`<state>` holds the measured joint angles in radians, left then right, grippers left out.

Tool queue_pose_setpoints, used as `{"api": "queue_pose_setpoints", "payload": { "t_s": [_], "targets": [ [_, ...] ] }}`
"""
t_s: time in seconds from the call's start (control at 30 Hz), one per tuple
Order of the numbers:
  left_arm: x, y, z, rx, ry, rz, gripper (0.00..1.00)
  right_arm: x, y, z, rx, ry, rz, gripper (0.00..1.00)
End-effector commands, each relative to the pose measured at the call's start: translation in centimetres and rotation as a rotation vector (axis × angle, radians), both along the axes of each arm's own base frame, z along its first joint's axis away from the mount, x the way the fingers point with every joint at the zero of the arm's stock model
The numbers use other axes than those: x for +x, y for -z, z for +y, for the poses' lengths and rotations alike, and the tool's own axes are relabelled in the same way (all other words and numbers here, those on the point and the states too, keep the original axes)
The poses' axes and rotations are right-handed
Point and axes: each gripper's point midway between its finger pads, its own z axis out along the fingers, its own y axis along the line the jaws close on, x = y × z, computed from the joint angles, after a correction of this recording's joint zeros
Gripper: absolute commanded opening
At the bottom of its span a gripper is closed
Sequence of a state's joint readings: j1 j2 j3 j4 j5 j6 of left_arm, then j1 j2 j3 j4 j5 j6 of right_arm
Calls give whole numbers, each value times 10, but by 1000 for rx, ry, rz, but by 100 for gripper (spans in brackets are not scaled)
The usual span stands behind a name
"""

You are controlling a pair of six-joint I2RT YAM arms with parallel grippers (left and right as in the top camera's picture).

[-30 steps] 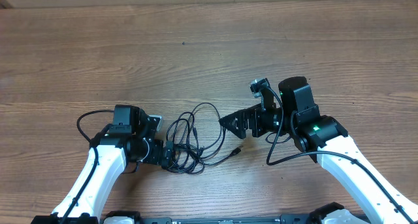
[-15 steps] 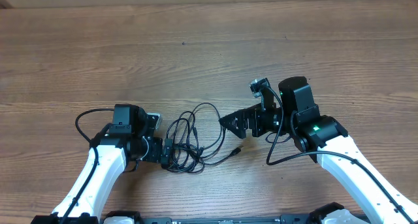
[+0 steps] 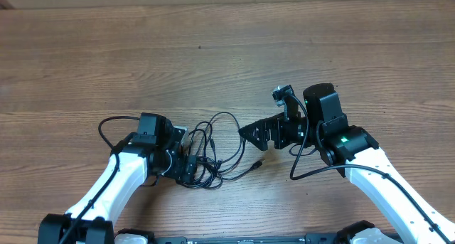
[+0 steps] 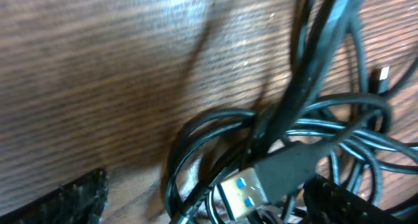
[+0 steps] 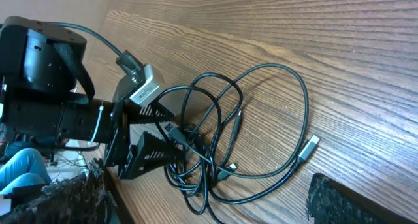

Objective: Untangle cables

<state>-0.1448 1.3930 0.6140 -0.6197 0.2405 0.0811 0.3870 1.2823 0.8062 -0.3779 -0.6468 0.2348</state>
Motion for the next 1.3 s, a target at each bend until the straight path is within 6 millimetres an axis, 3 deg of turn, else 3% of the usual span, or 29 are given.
{"api": "queue_pose_setpoints", "payload": {
  "t_s": [0.0,0.43,0.73,0.93,1.13,1.27],
  "targets": [
    [-4,8,3,26,-4,28,88,3,-6,2,3,0,-19,100],
    [-2,8,5,40,-6,17,51,3,-6,2,2,0,-19,100],
    [3,7,5,37,-6,-2,36,3,-5,2,0,3,-21,100],
    [8,6,4,33,-7,-22,4,3,-5,2,0,2,-21,100],
    [21,-6,1,23,3,-69,4,3,-5,2,0,2,-21,100],
    [49,-42,-9,-20,37,-200,4,3,-5,2,0,2,-21,100]
  ]
}}
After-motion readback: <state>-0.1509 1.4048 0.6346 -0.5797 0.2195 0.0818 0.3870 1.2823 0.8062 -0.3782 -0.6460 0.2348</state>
